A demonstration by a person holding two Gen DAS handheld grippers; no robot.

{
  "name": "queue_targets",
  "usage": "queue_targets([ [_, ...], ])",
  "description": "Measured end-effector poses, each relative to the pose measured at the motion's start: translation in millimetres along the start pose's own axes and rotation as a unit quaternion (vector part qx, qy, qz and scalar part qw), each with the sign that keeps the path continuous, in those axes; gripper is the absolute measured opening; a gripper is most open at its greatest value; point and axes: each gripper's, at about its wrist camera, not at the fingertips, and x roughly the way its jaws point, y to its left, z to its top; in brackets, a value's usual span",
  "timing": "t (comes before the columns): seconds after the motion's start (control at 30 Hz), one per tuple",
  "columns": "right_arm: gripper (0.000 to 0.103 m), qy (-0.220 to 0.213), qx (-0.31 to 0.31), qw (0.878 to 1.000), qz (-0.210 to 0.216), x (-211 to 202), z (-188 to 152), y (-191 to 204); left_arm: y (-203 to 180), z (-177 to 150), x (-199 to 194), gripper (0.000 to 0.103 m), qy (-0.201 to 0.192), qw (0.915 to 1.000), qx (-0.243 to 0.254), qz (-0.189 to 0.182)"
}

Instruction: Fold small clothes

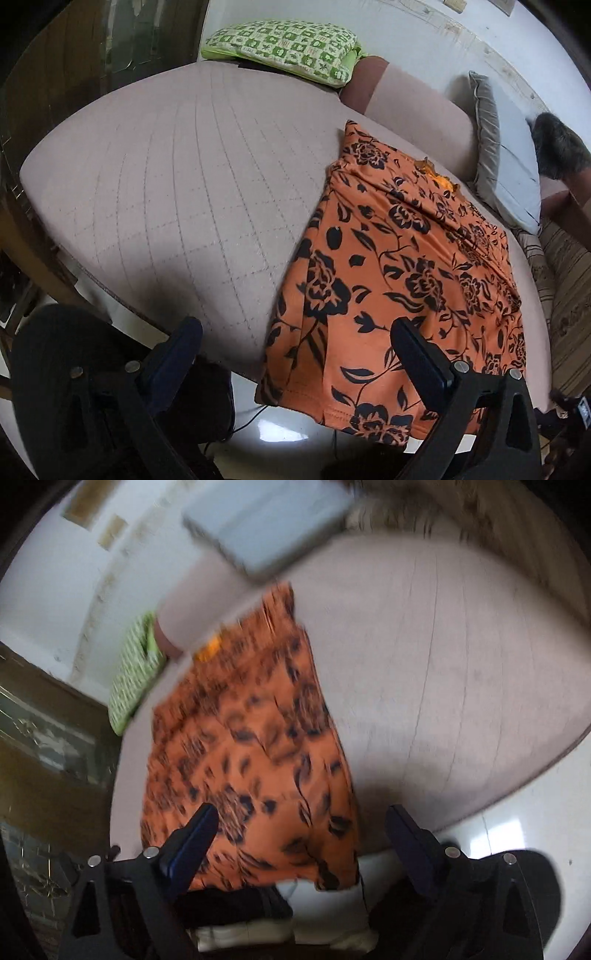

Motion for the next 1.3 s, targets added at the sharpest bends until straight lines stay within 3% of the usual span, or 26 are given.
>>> queue_targets([
  [0.07, 0.085, 0.020, 0.005, 1.000, -0.004, 19.4, -3.3, -0.2, 1.1, 0.6, 3.3, 0.102, 0.016, 0.9999, 0.001, 0.006],
  [0.1, 0.074, 0.025, 0.006, 1.000, -0.004, 27.2, -4.5, -3.3, 3.4, -2.0, 4.7, 0.102, 0.026, 0.9997, -0.004, 0.004],
  [0.2, 0.057, 0.047, 0.026, 0.999, 0.000, 50.2, -12.9, -6.8, 7.6, -11.3, 18.4, 0.098, 0.054, 0.9985, -0.005, 0.005],
  [0.27, 0.057, 0.042, 0.024, 0.999, -0.004, 56.0, -14.9, -6.8, 7.8, -16.6, 31.1, 0.090, 0.073, 0.9973, -0.005, 0.005],
  [0.4, 0.059, 0.031, 0.041, 0.999, 0.014, 58.1, -13.5, -13.4, 11.5, -24.3, 45.0, 0.087, 0.097, 0.9953, -0.008, 0.006],
  [0.43, 0.060, 0.031, 0.045, 0.998, 0.018, 57.6, -13.8, -17.2, 10.5, -25.3, 47.8, 0.080, 0.098, 0.9952, -0.003, 0.007],
  [0.5, 0.060, 0.030, 0.044, 0.998, 0.018, 56.7, -14.3, -17.6, 10.3, -28.6, 54.9, 0.031, 0.117, 0.9930, 0.001, -0.013],
  [0.53, 0.060, 0.030, 0.040, 0.999, 0.017, 58.2, -12.6, -15.1, 10.5, -28.7, 58.8, 0.014, 0.127, 0.9916, -0.007, -0.027],
  [0.57, 0.059, 0.032, 0.034, 0.999, 0.013, 59.1, -11.4, -12.3, 12.8, -29.0, 56.1, 0.012, 0.122, 0.9919, -0.015, -0.032],
  [0.6, 0.051, 0.036, 0.029, 0.999, 0.008, 58.8, -11.5, -11.1, 14.4, -28.4, 49.1, 0.010, 0.111, 0.9929, -0.020, -0.038],
  [0.63, 0.038, 0.039, 0.025, 0.999, 0.005, 56.7, -10.7, -12.7, 16.7, -27.2, 40.2, 0.009, 0.095, 0.9943, -0.026, -0.041],
  [0.67, 0.006, 0.037, 0.028, 0.999, 0.014, 50.6, -10.2, -12.4, 21.6, -25.3, 26.6, 0.009, 0.074, 0.9955, -0.042, -0.041],
  [0.7, 0.006, 0.022, 0.030, 0.999, 0.025, 39.6, -9.1, -10.1, 25.2, -24.4, 15.6, 0.009, 0.058, 0.9960, -0.052, -0.044],
  [0.73, 0.006, -0.004, 0.018, 0.999, 0.031, 19.0, -7.2, -2.2, 26.6, -23.9, 4.5, 0.009, 0.041, 0.9968, -0.052, -0.044],
  [0.8, 0.006, -0.017, 0.006, 0.999, 0.043, -1.3, -3.2, 4.8, 25.9, -28.3, -2.8, 0.009, 0.036, 0.9980, -0.037, -0.037],
  [0.83, 0.006, -0.016, 0.008, 0.999, 0.033, -3.0, -0.9, 2.1, 27.9, -32.9, 4.9, 0.009, 0.052, 0.9973, -0.039, -0.033],
  [0.87, 0.006, -0.004, 0.006, 1.000, -0.003, 5.4, 0.8, -4.5, 34.2, -38.8, 23.4, 0.009, 0.093, 0.9935, -0.058, -0.030],
  [0.93, 0.010, 0.048, 0.042, 0.997, -0.045, 30.5, -2.3, -26.6, 46.0, -41.6, 41.3, 0.009, 0.131, 0.9861, -0.097, -0.032],
  [1.03, 0.011, 0.027, 0.031, 0.999, -0.013, 21.1, -6.7, -18.1, 40.1, -36.7, 31.9, 0.010, 0.103, 0.9910, -0.077, -0.037],
  [1.07, 0.015, 0.022, 0.031, 0.999, 0.004, 18.2, -6.5, -15.3, 37.3, -36.3, 29.8, 0.017, 0.093, 0.9930, -0.067, -0.030],
  [1.1, 0.029, 0.013, 0.027, 1.000, 0.009, 14.4, -5.7, -11.3, 35.1, -36.5, 30.8, 0.025, 0.092, 0.9938, -0.058, -0.024],
  [1.13, 0.044, 0.005, 0.020, 1.000, 0.000, 11.7, -5.5, -8.0, 32.4, -36.7, 32.8, 0.042, 0.097, 0.9935, -0.053, -0.026],
  [1.17, 0.081, -0.008, 0.011, 1.000, -0.016, 8.9, -4.4, -4.0, 31.8, -37.1, 34.0, 0.050, 0.105, 0.9927, -0.052, -0.029],
  [1.23, 0.086, -0.021, 0.009, 0.999, -0.030, 7.7, -1.9, -0.6, 26.9, -36.7, 35.4, 0.063, 0.107, 0.9929, -0.044, -0.030],
  [1.3, 0.085, -0.004, 0.015, 1.000, -0.026, 15.2, 2.1, -2.0, 15.8, -33.6, 43.4, 0.065, 0.108, 0.9939, -0.018, -0.013],
])
